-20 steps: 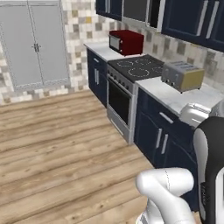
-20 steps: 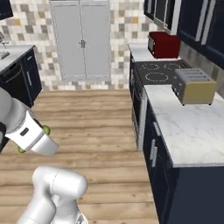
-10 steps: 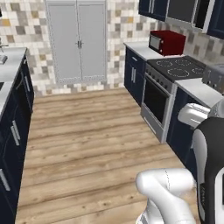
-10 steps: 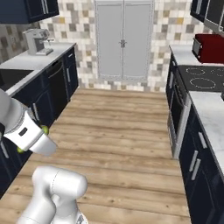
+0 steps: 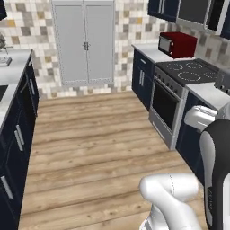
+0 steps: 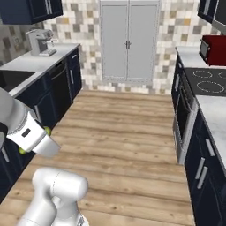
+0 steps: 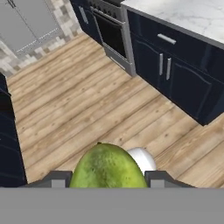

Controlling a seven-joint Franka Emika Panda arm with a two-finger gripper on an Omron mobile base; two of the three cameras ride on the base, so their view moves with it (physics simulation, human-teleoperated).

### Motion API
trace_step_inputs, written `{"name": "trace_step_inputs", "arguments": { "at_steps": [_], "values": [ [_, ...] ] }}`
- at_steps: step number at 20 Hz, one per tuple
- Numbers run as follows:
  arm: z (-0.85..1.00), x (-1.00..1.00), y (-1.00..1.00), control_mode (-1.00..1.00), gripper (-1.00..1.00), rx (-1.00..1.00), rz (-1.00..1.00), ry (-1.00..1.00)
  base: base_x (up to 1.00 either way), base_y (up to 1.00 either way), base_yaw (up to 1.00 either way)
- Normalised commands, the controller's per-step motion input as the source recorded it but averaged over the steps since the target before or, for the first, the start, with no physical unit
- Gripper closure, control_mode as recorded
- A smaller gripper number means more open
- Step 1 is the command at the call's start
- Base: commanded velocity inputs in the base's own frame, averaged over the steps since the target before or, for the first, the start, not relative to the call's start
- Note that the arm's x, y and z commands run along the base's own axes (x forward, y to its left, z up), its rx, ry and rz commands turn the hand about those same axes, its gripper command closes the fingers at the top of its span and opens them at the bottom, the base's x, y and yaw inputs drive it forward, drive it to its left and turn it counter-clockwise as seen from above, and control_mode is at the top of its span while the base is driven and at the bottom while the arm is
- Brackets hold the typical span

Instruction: Pick the kiwi and mango from the fridge and place them inside the tupperware on the counter.

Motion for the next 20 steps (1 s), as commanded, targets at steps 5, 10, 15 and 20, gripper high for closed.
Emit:
{"name": "trace_step_inputs", "arguments": {
  "at_steps": [5,10,15,20],
  "values": [
    [0.0,0.0,0.0,1.0,1.0,0.0,0.0,0.0,0.33,0.14,0.08],
    [0.0,0.0,0.0,1.0,1.0,0.0,0.0,0.0,0.35,0.14,0.04],
    [0.0,0.0,0.0,1.0,1.0,0.0,0.0,0.0,0.34,0.13,-0.05],
    [0.0,0.0,0.0,1.0,1.0,0.0,0.0,0.0,0.14,0.02,-0.9]
  ]
}}
